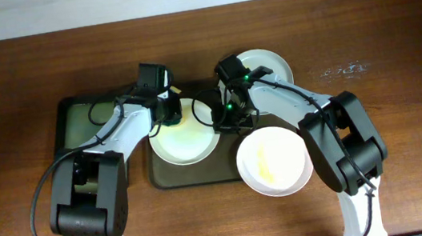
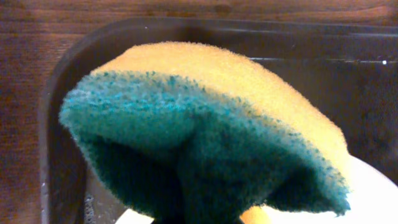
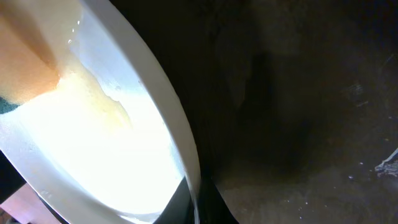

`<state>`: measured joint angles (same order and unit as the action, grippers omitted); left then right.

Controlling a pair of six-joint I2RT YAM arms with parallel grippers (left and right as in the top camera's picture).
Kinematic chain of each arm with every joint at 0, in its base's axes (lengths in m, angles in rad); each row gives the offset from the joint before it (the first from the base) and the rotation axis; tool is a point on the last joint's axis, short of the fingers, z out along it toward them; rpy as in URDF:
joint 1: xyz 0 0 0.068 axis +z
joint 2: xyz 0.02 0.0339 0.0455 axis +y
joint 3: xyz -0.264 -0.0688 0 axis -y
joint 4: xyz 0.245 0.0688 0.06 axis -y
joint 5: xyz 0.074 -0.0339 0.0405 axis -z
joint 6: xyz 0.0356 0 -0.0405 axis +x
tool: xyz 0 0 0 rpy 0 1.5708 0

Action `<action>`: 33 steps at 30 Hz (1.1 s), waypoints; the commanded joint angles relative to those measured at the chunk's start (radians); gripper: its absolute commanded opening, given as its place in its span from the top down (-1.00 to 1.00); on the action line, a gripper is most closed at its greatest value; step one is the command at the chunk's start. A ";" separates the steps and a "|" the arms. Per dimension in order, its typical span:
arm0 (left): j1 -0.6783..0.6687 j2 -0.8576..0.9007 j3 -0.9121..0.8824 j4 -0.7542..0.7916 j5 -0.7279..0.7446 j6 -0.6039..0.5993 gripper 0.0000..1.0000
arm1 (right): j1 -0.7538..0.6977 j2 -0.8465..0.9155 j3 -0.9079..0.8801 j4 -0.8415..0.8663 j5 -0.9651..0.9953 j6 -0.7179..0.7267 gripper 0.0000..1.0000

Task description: Clean dirty plates on tray and stack at the side

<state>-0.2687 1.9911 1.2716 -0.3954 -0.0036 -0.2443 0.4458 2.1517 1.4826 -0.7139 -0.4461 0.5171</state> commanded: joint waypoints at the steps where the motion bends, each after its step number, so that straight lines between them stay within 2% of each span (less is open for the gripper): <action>1: 0.025 0.010 0.111 -0.127 -0.140 -0.018 1.00 | -0.008 0.016 -0.021 -0.024 0.039 -0.007 0.92; 7: 0.051 0.010 0.415 -0.579 -0.034 -0.017 1.00 | -0.008 0.016 -0.020 -0.024 0.062 -0.007 0.92; 10: 0.077 0.010 0.498 -0.676 0.000 -0.016 1.00 | -0.007 -0.004 -0.016 -0.043 0.053 -0.037 0.92; 14: 0.091 0.010 0.510 -0.683 0.008 -0.017 1.00 | 0.006 -0.090 0.001 -0.094 0.100 -0.098 0.91; 18: 0.090 0.010 0.510 -0.679 0.008 -0.017 1.00 | 0.052 -0.216 0.008 -0.140 0.283 -0.098 0.91; 21: 0.090 0.010 0.510 -0.673 0.008 -0.017 1.00 | 0.124 -0.311 0.008 -0.171 0.523 -0.097 0.92; 28: 0.090 0.010 0.510 -0.672 0.008 -0.017 1.00 | 0.290 -0.388 0.008 -0.246 1.034 -0.034 0.92; 33: 0.090 0.010 0.510 -0.672 0.008 -0.017 1.00 | 0.367 -0.393 0.009 -0.281 1.244 -0.029 0.92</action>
<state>-0.1780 2.0029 1.7653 -1.0695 -0.0067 -0.2520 0.7784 1.7939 1.4830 -0.9897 0.5644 0.4675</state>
